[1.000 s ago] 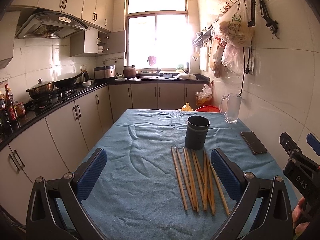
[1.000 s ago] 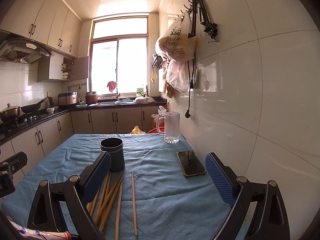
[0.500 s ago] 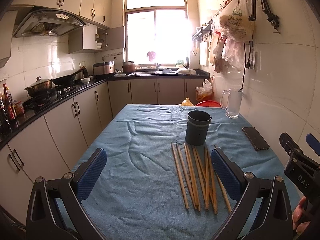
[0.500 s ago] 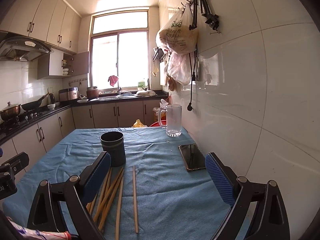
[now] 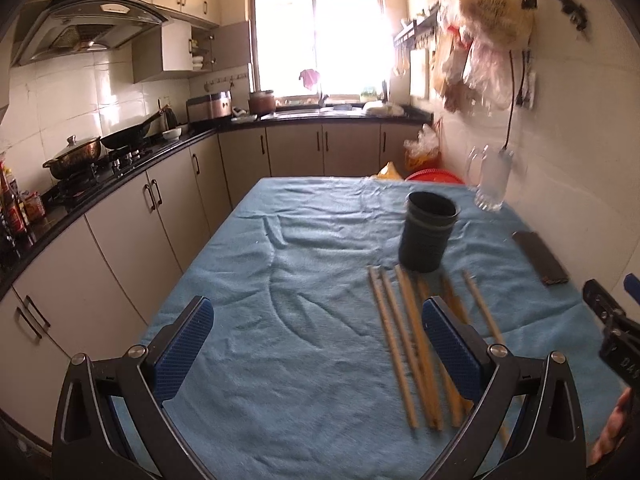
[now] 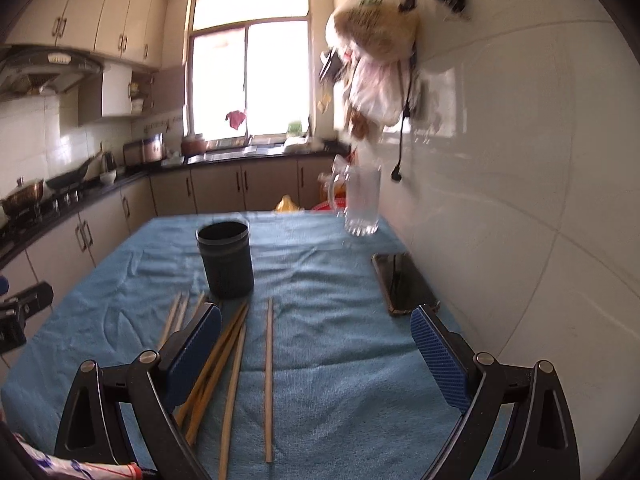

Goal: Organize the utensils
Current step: 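Lower the right gripper onto a wooden chopstick and close on it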

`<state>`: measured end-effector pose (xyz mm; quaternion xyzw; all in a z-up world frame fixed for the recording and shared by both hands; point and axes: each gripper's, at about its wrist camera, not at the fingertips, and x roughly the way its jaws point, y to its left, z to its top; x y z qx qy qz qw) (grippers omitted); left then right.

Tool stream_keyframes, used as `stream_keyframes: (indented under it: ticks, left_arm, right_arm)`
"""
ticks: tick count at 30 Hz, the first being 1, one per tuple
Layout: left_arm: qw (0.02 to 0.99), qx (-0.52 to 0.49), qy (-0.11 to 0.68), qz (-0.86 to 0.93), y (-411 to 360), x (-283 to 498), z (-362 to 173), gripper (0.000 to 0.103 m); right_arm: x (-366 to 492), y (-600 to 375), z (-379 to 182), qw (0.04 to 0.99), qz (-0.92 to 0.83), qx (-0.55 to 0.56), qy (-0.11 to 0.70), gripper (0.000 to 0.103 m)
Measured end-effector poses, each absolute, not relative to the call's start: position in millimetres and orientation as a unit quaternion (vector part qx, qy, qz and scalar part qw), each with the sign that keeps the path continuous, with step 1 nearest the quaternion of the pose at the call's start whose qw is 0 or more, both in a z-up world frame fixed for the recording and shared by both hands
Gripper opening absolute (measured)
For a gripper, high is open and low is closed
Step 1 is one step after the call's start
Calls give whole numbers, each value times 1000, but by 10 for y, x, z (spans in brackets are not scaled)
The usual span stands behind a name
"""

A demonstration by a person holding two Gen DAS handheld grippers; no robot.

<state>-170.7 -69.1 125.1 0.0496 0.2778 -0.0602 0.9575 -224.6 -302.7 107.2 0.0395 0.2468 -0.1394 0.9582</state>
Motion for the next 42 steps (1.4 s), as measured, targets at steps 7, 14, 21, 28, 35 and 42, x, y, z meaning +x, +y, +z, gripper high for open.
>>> stream_keyframes:
  ticks: [7, 14, 21, 28, 35, 42]
  left_arm:
    - [929, 66, 351, -97, -814, -944, 942, 96]
    - [883, 50, 443, -144, -1130, -252, 487, 63]
    - [851, 37, 498, -162, -1341, 171, 124, 36]
    - [853, 61, 494, -157, -1444, 257, 105, 26]
    - [844, 52, 509, -159, -1443, 462, 120, 26]
    - [846, 53, 503, -167, -1494, 548, 123, 10]
  right_arm:
    - [-1543, -3197, 759, 937, -72, 51, 337, 86]
    - [-909, -3348, 399, 901, -20, 97, 422, 49]
    - [-604, -3396, 225, 885, 2, 112, 451, 47]
    - [-339, -3298, 92, 874, 1, 85, 478, 33]
    - [-76, -3264, 74, 861, -16, 68, 504, 30]
    - [140, -3184, 73, 860, -34, 44, 507, 9]
